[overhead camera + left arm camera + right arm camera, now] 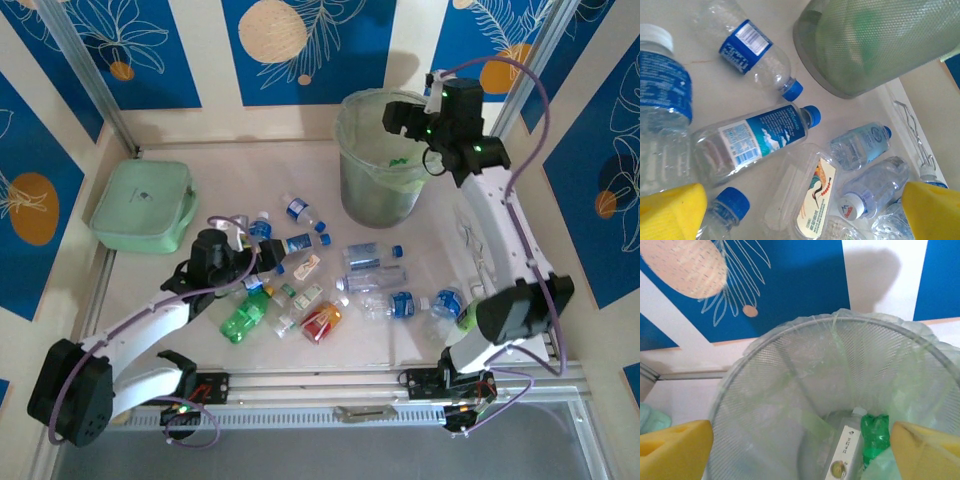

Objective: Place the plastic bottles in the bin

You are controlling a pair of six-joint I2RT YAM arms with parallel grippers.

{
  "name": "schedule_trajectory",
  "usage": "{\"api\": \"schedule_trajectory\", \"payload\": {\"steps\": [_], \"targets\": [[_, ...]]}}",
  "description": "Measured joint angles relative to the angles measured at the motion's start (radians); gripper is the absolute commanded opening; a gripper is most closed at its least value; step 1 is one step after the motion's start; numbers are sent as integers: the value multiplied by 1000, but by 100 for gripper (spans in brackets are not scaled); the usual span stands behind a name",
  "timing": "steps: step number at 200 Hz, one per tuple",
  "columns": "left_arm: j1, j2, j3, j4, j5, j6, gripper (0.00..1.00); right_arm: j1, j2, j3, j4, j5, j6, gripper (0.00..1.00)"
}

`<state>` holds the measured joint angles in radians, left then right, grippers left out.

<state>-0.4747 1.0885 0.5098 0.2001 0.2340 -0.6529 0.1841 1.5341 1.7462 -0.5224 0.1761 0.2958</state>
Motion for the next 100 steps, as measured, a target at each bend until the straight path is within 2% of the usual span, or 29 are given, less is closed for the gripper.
{"api": "schedule_trajectory", "payload": {"steps": [49, 100], "targets": [[-23, 87, 31, 31, 30, 70, 99, 0, -290, -256, -116, 8, 61, 94], [-25, 170, 71, 56, 48, 140, 100, -24, -474, -579, -218, 23, 221, 94]]}}
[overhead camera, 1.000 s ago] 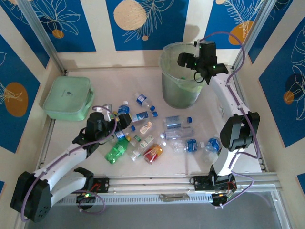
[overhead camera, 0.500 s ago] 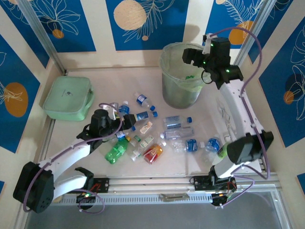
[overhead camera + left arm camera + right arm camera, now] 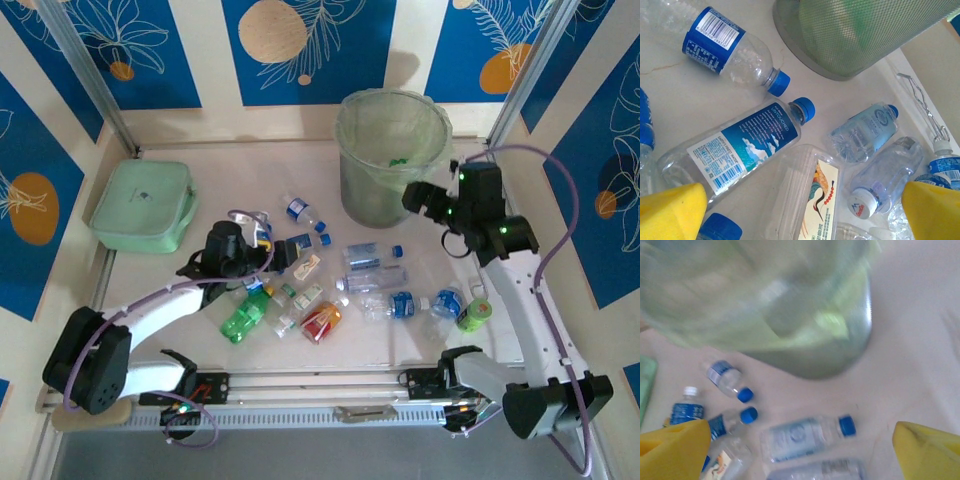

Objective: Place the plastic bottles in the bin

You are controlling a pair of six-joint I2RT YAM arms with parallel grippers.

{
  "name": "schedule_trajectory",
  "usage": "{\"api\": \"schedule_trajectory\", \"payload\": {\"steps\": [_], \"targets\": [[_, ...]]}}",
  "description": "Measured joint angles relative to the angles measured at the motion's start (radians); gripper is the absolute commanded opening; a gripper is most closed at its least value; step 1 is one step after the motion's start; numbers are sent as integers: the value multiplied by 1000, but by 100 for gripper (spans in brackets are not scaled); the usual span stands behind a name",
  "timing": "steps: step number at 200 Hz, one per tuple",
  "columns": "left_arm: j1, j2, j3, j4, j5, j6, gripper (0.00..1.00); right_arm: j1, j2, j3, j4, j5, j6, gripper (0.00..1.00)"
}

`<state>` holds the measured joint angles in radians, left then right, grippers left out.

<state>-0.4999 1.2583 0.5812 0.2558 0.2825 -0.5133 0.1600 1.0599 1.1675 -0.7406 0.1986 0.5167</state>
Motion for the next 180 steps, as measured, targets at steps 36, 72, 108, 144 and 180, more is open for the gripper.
{"api": "schedule_trajectory", "payload": {"steps": [36, 72, 108, 144, 180], "targets": [[0, 6, 10, 8, 6, 27, 99, -5, -9, -159, -106, 60, 140, 98], [0, 6, 10, 6, 5, 48, 99, -23, -6, -248, -215, 181, 262, 99], [0, -9, 10, 4, 5, 52, 99, -42, 19, -306, -267, 264, 321, 99], [0, -16, 10, -5, 5, 52, 99, -74, 25, -322, -272, 288, 322, 99], [0, -16, 11, -8, 2, 51, 100, -76, 13, -347, -243, 294, 327, 100]]}}
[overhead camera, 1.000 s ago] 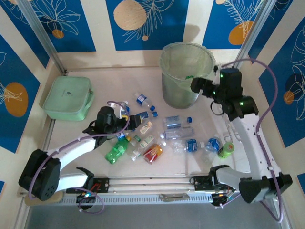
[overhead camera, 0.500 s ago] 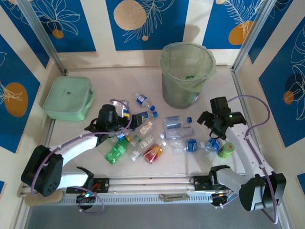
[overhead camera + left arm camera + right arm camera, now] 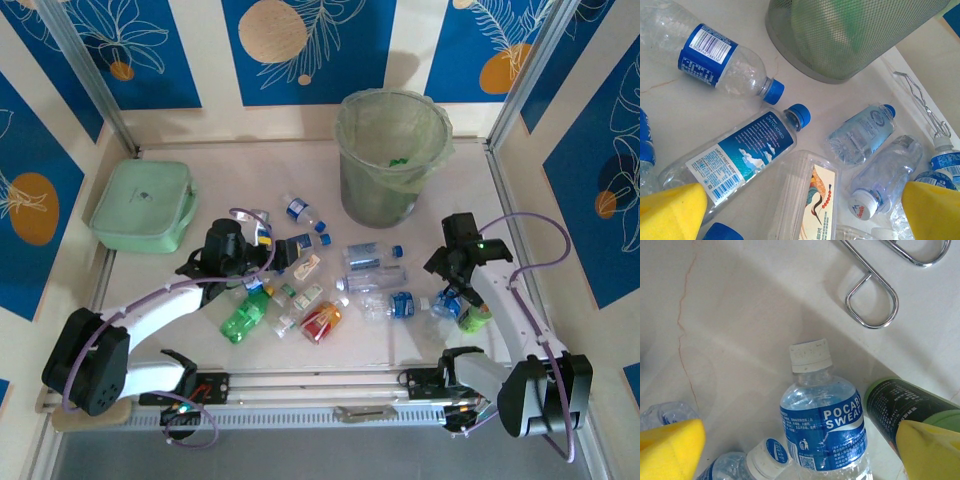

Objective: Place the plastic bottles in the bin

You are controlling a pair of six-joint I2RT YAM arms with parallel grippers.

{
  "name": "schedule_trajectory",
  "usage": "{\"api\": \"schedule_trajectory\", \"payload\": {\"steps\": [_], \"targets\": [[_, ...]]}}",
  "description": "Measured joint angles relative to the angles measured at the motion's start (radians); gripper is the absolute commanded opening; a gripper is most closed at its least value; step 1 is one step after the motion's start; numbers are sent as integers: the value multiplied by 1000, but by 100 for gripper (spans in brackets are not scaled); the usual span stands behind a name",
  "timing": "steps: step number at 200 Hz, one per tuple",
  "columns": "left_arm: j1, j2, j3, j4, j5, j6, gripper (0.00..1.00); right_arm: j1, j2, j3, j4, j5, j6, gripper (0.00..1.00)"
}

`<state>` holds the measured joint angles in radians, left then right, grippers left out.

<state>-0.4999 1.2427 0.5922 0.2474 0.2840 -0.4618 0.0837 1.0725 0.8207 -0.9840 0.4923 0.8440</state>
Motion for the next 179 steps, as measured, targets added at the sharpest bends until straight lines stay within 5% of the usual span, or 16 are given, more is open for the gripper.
{"api": "schedule_trajectory", "payload": {"steps": [59, 179], "targets": [[0, -2, 0, 0, -8, 0, 99, 18, 35, -22, 119, -34, 5, 100], [0, -35, -8, -1, -35, 0, 100, 55, 113, -24, 43, -61, 14, 100]]}}
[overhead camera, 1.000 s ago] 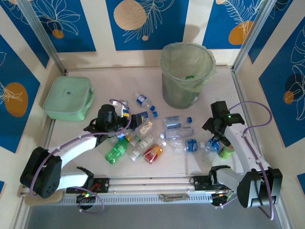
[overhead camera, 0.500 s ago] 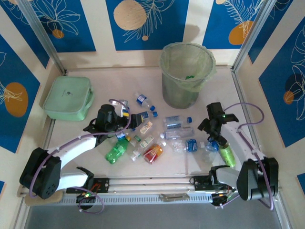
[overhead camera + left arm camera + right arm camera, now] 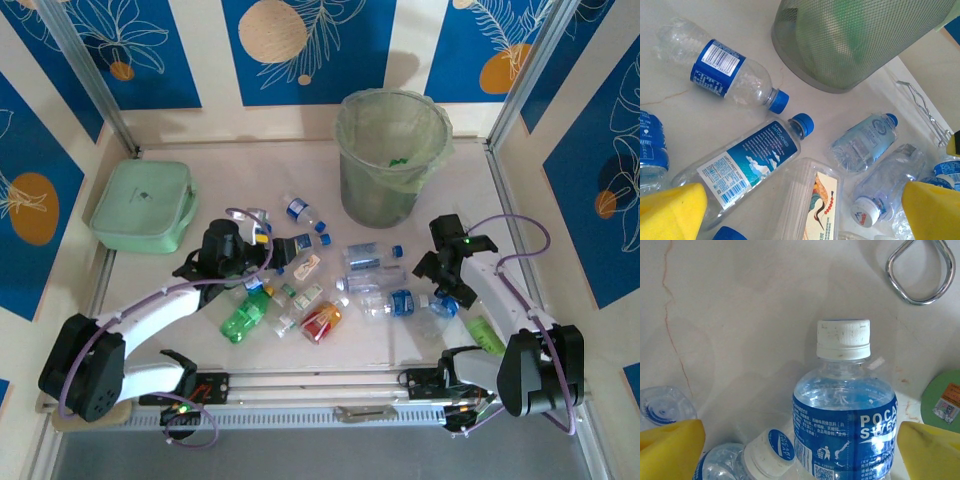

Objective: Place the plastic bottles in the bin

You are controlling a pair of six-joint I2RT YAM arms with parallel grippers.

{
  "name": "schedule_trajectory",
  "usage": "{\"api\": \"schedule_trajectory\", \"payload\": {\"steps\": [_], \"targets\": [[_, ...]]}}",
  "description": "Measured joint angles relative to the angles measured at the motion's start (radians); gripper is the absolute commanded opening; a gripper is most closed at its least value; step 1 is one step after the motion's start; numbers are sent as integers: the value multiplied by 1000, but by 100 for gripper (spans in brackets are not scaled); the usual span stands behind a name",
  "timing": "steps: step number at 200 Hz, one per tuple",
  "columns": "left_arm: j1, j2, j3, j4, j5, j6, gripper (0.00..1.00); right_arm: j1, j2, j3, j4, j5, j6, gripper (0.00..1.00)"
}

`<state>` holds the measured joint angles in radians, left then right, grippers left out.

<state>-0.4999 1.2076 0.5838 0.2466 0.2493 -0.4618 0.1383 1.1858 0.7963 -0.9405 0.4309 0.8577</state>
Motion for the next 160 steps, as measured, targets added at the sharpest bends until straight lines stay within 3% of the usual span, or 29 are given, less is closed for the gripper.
{"api": "schedule_trajectory", "payload": {"steps": [113, 160], "targets": [[0, -29, -12, -1, -35, -3, 99, 6, 76, -58, 55, -16, 37, 100], [0, -35, -17, -1, -45, -4, 99, 19, 77, -100, 95, -38, 53, 92]]}}
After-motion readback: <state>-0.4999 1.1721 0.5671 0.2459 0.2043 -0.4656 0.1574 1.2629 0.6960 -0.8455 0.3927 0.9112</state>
